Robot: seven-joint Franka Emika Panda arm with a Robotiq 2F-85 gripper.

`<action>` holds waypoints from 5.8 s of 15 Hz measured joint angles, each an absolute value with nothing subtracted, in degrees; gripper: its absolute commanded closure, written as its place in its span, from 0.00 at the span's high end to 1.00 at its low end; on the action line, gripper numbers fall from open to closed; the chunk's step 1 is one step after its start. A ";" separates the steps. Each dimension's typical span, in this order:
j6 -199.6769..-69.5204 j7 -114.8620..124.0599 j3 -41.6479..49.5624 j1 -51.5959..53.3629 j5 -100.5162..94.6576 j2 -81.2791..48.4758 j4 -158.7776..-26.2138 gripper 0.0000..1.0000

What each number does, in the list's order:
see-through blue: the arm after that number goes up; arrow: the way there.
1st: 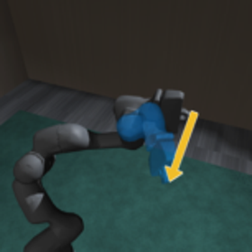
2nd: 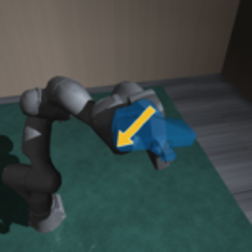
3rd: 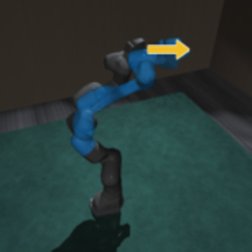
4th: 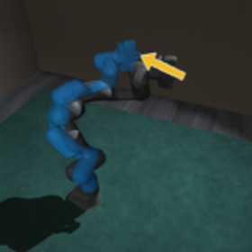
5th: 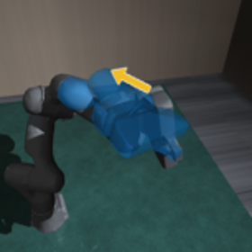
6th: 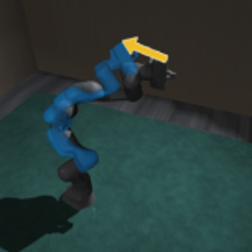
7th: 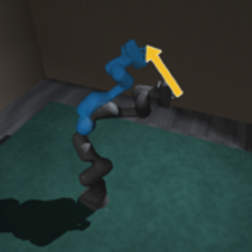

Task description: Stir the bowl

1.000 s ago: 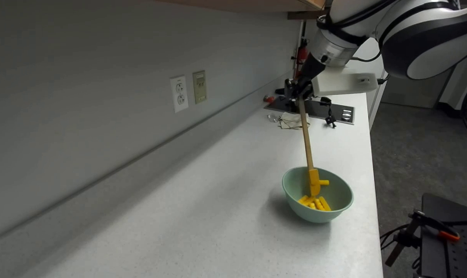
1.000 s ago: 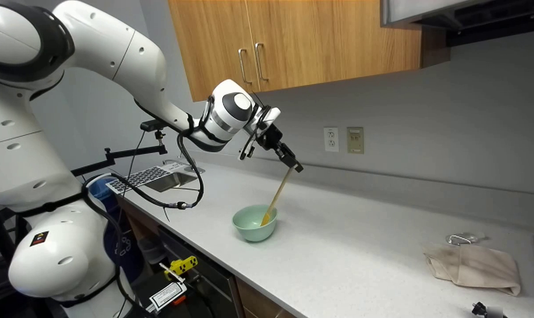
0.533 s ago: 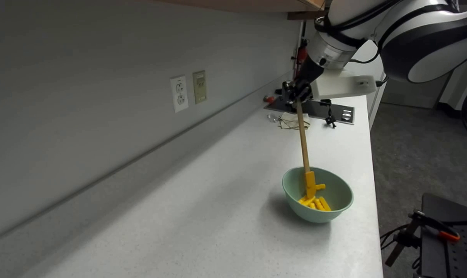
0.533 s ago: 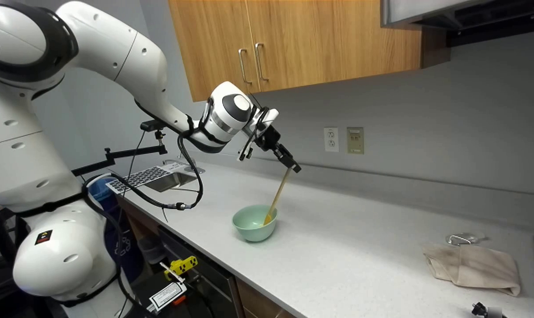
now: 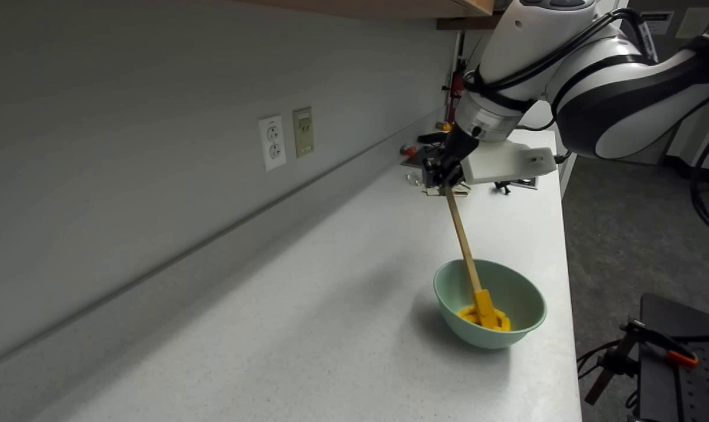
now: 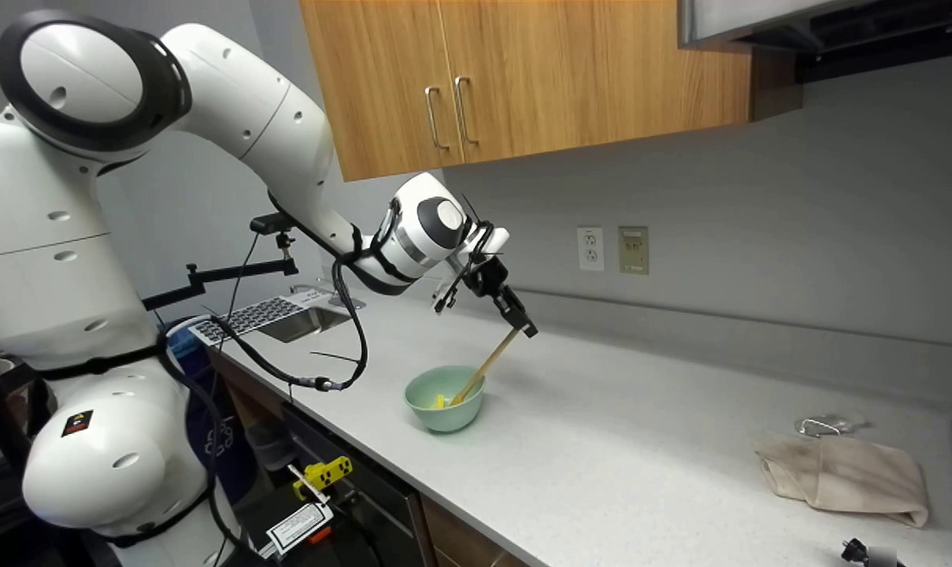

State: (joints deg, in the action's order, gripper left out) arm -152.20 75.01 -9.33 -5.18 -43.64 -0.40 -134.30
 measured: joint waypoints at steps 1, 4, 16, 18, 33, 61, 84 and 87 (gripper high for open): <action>-152.62 75.01 -9.32 -5.18 -42.87 -1.02 -134.23 0.02; -153.14 75.11 -9.30 -5.18 -41.54 -1.89 -133.41 0.02; -151.33 85.25 -10.53 -4.79 -64.92 1.30 -130.74 0.02; -151.38 85.79 -11.09 -4.68 -64.79 1.27 -131.10 0.02; -158.16 86.82 -12.36 -4.62 -56.29 0.62 -135.40 0.02; -164.74 91.85 -11.57 -4.92 -59.93 -0.81 -134.76 0.02; -160.68 92.18 -12.08 -4.48 -61.64 -0.11 -134.82 0.02; -160.27 91.63 -12.08 -4.48 -61.16 -0.16 -134.87 0.02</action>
State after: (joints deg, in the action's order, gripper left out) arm -160.27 91.63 -12.08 -4.48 -61.16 -0.16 -134.87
